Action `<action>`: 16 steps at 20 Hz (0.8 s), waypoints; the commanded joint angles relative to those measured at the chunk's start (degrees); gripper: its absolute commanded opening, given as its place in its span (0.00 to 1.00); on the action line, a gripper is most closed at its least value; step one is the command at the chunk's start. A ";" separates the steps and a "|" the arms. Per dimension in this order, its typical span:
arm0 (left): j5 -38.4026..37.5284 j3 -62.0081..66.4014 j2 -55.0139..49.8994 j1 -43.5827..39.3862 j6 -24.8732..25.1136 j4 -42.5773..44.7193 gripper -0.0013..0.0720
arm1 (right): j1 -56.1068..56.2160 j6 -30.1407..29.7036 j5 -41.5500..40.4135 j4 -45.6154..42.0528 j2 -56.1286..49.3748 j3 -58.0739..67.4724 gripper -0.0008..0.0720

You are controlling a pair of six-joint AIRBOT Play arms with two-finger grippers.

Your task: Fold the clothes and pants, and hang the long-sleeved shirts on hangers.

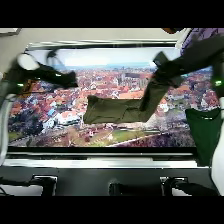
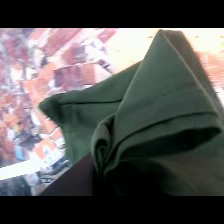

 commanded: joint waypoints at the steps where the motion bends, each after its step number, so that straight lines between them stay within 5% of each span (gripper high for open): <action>1: -6.01 0.02 6.10 9.66 1.60 4.07 0.04 | 11.04 10.32 10.27 -2.75 -2.27 0.04 0.05; 8: -7.52 0.00 7.23 15.30 1.60 4.04 0.04 | 23.12 18.64 21.79 -2.89 -12.26 0.04 0.05; 16: -7.50 0.00 7.15 15.26 1.60 4.04 0.04 | 27.89 20.41 27.12 -1.95 -21.57 0.04 0.05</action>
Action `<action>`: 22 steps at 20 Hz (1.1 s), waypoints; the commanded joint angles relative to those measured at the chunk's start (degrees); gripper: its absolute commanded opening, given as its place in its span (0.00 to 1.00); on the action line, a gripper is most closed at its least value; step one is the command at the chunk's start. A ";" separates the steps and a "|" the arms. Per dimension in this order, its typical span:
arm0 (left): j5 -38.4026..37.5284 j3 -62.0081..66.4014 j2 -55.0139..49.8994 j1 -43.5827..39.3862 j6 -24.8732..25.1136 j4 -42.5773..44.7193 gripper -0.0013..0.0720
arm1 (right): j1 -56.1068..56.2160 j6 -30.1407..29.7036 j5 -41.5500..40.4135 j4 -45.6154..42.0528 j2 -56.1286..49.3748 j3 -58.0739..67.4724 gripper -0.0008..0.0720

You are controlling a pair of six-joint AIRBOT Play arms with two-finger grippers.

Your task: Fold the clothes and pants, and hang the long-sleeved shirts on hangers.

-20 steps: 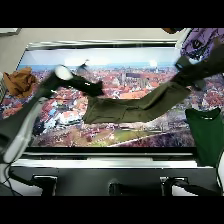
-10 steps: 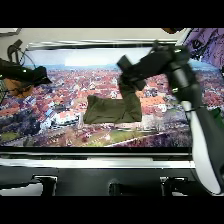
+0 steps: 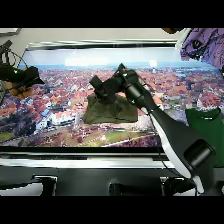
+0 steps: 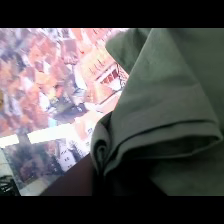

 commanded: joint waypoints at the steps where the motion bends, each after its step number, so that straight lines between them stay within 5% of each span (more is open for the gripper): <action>1: -0.09 0.00 0.02 0.15 0.00 0.11 0.04 | 1.81 0.96 3.10 0.87 -4.17 0.04 0.05; 2: -0.09 0.00 0.02 0.13 0.00 0.11 0.04 | 1.81 0.94 4.22 0.96 -5.33 0.04 0.06; 4: -0.11 0.00 0.02 0.13 0.02 0.11 0.04 | 2.12 -1.18 7.63 2.91 -7.02 0.04 0.42; 6: -0.09 0.00 0.00 0.13 0.02 0.11 0.04 | 2.10 -4.72 9.62 4.66 -6.95 0.07 0.50; 7: -0.09 0.00 0.00 0.13 0.02 0.11 0.04 | 1.84 -5.75 9.38 4.57 -6.36 0.07 0.65; 13: 0.00 0.00 0.02 0.13 0.00 0.09 0.04 | -8.68 -17.94 -2.71 4.50 3.72 0.07 0.68; 18: -0.02 0.02 0.02 0.20 0.04 0.02 0.04 | -31.98 -41.40 -22.99 5.95 10.08 -0.02 0.70; 22: -0.02 0.02 0.04 0.26 0.50 0.02 0.04 | -47.89 -57.72 -24.72 21.05 9.27 -9.29 0.70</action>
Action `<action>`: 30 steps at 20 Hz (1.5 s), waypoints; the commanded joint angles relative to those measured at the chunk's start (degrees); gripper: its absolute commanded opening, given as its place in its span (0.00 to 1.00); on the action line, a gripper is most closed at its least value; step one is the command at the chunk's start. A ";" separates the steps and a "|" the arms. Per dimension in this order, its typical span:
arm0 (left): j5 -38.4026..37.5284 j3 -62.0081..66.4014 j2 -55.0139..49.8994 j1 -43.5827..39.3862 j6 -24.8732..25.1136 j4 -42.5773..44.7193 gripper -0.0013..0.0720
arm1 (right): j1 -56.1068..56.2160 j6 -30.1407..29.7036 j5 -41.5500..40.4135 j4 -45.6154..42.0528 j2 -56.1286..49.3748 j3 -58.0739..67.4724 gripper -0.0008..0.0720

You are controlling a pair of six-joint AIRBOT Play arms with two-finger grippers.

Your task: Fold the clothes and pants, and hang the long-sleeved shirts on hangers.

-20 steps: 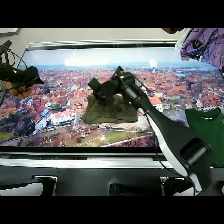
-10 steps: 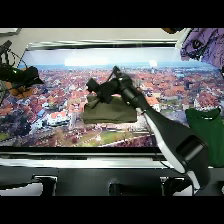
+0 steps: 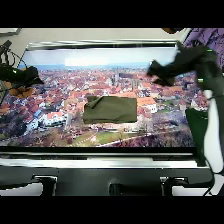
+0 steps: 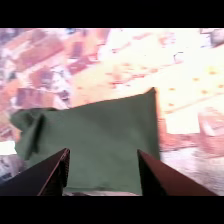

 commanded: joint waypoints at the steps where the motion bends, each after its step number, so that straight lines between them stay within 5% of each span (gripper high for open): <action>1: 0.02 0.02 0.04 0.07 0.46 -0.02 0.04 | -12.68 -17.03 -4.37 13.60 -0.66 -9.14 0.70; 6: -0.07 0.02 0.07 0.04 0.39 -0.11 0.04 | -10.60 -29.57 0.02 23.47 -6.25 -23.12 0.69; 15: -0.07 0.00 0.04 0.00 0.42 -0.11 0.04 | 1.36 -34.38 11.15 28.74 -15.08 -25.27 0.66; 19: -0.04 0.00 0.02 -0.11 0.42 -0.11 0.04 | 2.51 -34.32 13.14 29.31 -14.86 -25.18 0.10; 20: -0.04 0.00 0.02 -0.11 0.42 -0.11 0.04 | 2.23 -34.23 12.63 29.18 -14.32 -24.63 0.05; 30: -0.07 0.00 0.02 -1.40 0.39 -0.13 0.04 | -13.51 -13.62 6.64 21.14 -7.87 -4.96 0.04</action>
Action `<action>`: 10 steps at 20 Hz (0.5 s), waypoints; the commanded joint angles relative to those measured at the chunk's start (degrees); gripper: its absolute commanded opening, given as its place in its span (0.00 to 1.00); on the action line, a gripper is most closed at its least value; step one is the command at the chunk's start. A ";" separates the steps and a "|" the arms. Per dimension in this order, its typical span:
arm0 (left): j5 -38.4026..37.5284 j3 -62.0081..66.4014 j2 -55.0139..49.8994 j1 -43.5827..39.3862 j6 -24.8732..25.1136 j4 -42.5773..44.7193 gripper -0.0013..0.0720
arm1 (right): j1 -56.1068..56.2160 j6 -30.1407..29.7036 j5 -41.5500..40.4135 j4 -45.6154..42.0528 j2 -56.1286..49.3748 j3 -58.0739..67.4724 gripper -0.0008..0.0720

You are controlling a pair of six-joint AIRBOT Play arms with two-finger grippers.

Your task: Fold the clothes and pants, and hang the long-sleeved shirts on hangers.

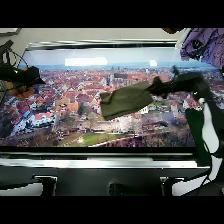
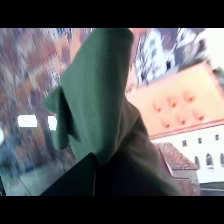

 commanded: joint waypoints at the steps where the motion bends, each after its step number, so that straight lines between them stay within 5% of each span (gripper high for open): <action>1: 0.00 0.00 -0.02 -0.48 0.00 0.00 0.04 | -6.56 8.66 -1.92 -4.81 2.08 6.69 0.04; 10: -0.04 0.00 -0.02 -0.61 -0.02 -0.02 0.04 | -23.93 22.58 -0.72 -12.44 10.03 8.31 0.04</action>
